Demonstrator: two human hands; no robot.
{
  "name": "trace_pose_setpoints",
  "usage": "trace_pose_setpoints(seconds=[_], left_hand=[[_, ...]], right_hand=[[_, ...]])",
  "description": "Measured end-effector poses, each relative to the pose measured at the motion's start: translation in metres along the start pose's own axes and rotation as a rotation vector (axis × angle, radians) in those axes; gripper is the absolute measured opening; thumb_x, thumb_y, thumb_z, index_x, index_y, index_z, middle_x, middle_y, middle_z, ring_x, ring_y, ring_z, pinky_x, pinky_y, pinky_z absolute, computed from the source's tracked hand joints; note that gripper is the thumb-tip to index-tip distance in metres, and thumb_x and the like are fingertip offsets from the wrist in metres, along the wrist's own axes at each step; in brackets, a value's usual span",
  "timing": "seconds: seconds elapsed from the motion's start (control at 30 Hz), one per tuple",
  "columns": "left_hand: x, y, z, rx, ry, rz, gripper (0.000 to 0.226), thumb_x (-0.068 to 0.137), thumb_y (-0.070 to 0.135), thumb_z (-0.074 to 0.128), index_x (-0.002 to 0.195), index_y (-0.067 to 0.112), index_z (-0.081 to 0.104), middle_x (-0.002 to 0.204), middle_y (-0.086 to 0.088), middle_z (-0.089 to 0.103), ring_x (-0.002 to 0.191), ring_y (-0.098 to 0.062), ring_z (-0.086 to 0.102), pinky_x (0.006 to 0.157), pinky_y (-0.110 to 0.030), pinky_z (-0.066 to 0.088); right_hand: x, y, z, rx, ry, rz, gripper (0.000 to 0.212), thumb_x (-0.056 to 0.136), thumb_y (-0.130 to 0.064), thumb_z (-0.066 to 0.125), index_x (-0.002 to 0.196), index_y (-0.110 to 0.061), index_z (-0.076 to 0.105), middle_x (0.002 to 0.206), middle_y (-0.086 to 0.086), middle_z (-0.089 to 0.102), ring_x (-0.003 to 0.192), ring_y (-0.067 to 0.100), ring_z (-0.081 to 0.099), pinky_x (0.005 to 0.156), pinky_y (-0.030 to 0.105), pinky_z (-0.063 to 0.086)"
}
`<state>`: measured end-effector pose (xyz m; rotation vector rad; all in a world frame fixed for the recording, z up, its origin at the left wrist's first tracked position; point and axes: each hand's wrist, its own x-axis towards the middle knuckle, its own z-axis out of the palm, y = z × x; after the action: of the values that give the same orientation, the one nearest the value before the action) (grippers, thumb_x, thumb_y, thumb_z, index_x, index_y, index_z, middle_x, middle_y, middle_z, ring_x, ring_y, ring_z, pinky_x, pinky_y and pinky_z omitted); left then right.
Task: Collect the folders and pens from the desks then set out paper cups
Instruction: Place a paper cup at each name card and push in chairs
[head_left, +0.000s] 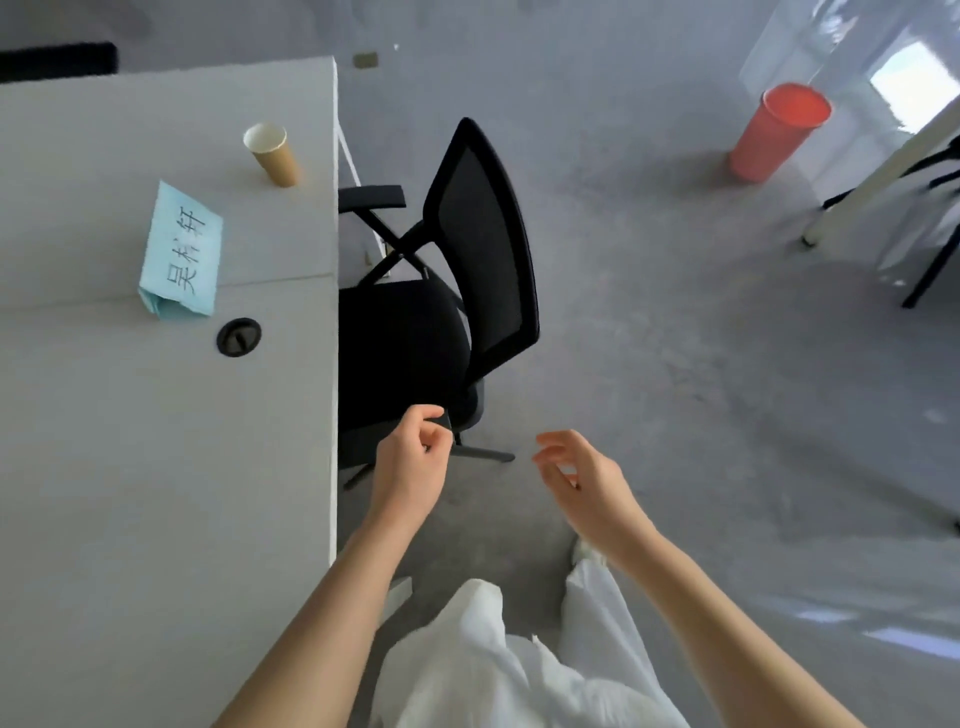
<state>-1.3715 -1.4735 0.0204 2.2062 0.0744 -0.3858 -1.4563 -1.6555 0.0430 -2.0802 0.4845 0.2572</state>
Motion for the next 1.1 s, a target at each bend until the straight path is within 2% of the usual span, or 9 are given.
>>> trace_pose_setpoints(seconds=[0.13,0.27,0.37,0.47,0.6,0.7,0.8,0.97,1.1], left_hand=[[0.004,0.046,0.051,-0.055,0.044,-0.149,0.027,0.094,0.016,0.054,0.120,0.017,0.061,0.086,0.009,0.067,0.079,-0.003,0.060,0.066,-0.013,0.044],[0.016,0.091,0.089,-0.093,0.083,-0.190,0.027,0.095,0.018,0.052,0.121,0.018,0.059,0.087,0.010,0.065,0.079,-0.003,0.060,0.064,-0.013,0.044],[0.031,0.109,0.096,-0.099,0.137,-0.199,0.026,0.096,0.018,0.051,0.120,0.017,0.058,0.082,0.004,0.066,0.074,-0.007,0.060,0.061,-0.016,0.045],[0.054,0.118,0.096,-0.081,0.221,-0.228,0.026,0.096,0.016,0.052,0.121,0.016,0.058,0.080,0.004,0.065,0.072,-0.004,0.060,0.060,-0.008,0.044],[0.094,0.124,0.099,-0.115,0.292,-0.314,0.027,0.095,0.015,0.052,0.121,0.016,0.058,0.084,0.008,0.062,0.071,-0.001,0.056,0.060,-0.003,0.042],[0.128,0.125,0.100,-0.183,0.352,-0.380,0.026,0.095,0.017,0.053,0.121,0.017,0.059,0.094,0.006,0.066,0.081,-0.001,0.060,0.060,-0.005,0.042],[0.163,0.123,0.095,-0.224,0.395,-0.426,0.027,0.096,0.019,0.053,0.123,0.017,0.058,0.103,0.002,0.069,0.087,-0.002,0.063,0.060,-0.007,0.043],[0.227,0.130,0.073,-0.253,0.510,-0.484,0.028,0.097,0.022,0.054,0.124,0.017,0.058,0.107,0.001,0.068,0.089,-0.001,0.060,0.063,-0.008,0.042],[0.266,0.141,0.055,-0.242,0.550,-0.491,0.028,0.097,0.021,0.054,0.125,0.017,0.058,0.108,0.001,0.066,0.086,0.000,0.058,0.064,-0.008,0.041]], right_hand=[[0.053,0.015,-0.071,-0.047,-0.044,0.004,0.023,0.094,-0.014,0.050,0.116,-0.015,0.059,0.104,0.001,0.069,0.100,0.013,0.063,0.086,0.023,0.046],[0.112,0.016,-0.124,-0.109,-0.090,-0.071,0.023,0.094,-0.012,0.051,0.115,-0.013,0.060,0.104,0.004,0.070,0.101,0.016,0.064,0.085,0.019,0.043],[0.151,0.005,-0.147,-0.131,-0.127,-0.125,0.024,0.094,-0.014,0.051,0.116,-0.015,0.060,0.105,0.002,0.070,0.099,0.013,0.062,0.083,0.016,0.040],[0.194,-0.013,-0.161,-0.134,-0.166,-0.178,0.024,0.095,-0.016,0.051,0.117,-0.015,0.060,0.106,0.001,0.068,0.094,0.009,0.058,0.082,0.018,0.040],[0.252,-0.045,-0.169,-0.150,-0.240,-0.259,0.024,0.095,-0.018,0.051,0.117,-0.017,0.060,0.103,-0.003,0.067,0.097,0.009,0.059,0.084,0.018,0.041],[0.296,-0.069,-0.168,-0.167,-0.299,-0.303,0.023,0.095,-0.019,0.050,0.116,-0.020,0.059,0.098,-0.008,0.067,0.097,0.007,0.059,0.088,0.021,0.045],[0.336,-0.095,-0.164,-0.237,-0.378,-0.352,0.022,0.095,-0.021,0.050,0.116,-0.021,0.059,0.093,-0.014,0.064,0.096,0.006,0.057,0.086,0.019,0.042],[0.409,-0.144,-0.152,-0.276,-0.518,-0.407,0.024,0.096,-0.020,0.051,0.119,-0.020,0.058,0.095,-0.015,0.063,0.099,0.006,0.059,0.085,0.016,0.043],[0.455,-0.175,-0.129,-0.280,-0.606,-0.429,0.024,0.096,-0.023,0.051,0.119,-0.022,0.058,0.104,-0.009,0.065,0.100,0.005,0.059,0.081,0.011,0.041]])
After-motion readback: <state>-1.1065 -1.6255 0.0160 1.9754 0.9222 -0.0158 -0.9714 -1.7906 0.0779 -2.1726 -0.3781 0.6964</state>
